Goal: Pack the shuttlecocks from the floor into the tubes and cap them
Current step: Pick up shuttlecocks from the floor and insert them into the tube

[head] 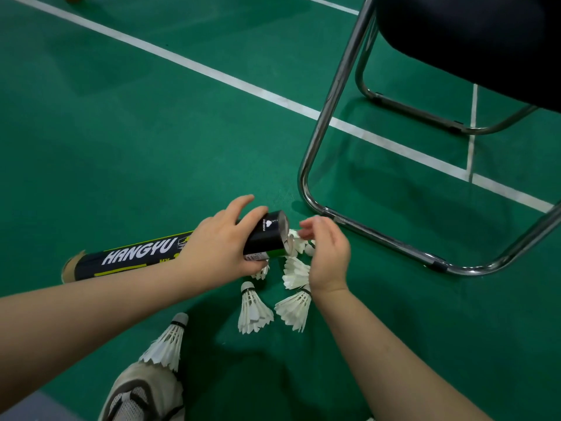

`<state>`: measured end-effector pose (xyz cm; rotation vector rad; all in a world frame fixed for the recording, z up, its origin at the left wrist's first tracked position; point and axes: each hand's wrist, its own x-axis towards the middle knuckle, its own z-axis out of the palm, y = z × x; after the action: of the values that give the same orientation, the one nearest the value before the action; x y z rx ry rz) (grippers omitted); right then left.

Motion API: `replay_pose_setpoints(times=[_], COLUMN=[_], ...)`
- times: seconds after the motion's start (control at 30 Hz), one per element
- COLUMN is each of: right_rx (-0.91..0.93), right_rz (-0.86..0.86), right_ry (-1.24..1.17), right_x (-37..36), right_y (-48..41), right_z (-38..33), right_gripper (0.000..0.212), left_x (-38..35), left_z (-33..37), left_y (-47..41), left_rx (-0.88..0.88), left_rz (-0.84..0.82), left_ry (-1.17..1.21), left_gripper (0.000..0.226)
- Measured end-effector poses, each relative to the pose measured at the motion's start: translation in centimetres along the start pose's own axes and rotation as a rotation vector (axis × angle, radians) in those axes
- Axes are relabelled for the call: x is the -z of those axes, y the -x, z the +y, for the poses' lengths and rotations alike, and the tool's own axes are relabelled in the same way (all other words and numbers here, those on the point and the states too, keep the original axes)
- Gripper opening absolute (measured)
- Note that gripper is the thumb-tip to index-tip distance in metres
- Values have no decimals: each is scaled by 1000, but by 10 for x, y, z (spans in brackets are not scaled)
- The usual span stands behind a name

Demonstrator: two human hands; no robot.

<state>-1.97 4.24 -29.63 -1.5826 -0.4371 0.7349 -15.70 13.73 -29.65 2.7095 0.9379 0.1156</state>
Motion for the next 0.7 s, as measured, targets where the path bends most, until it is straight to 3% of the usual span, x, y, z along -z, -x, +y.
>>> replay_pose_setpoints(times=[0.1, 0.23, 0.53, 0.63, 0.7], right_rx=[-100, -178, -212, -243, -303], right_rz=[98, 41, -124, -62, -68], right_ry=[366, 721, 929, 950, 999], right_x=[19, 48, 49, 47, 48], right_y=[-23, -45, -68, -75, -76], right_z=[21, 51, 70, 70, 72], right_gripper=[15, 58, 87, 85, 73], left_x=[2, 2, 0, -1, -2], left_z=[-3, -9, -19, -21, -22], left_y=[1, 4, 3, 2, 2], left_rx=[16, 28, 57, 57, 51], left_rz=[36, 52, 58, 60, 60], left_ry=[-9, -7, -21, -24, -22], left_gripper=[86, 87, 87, 87, 87])
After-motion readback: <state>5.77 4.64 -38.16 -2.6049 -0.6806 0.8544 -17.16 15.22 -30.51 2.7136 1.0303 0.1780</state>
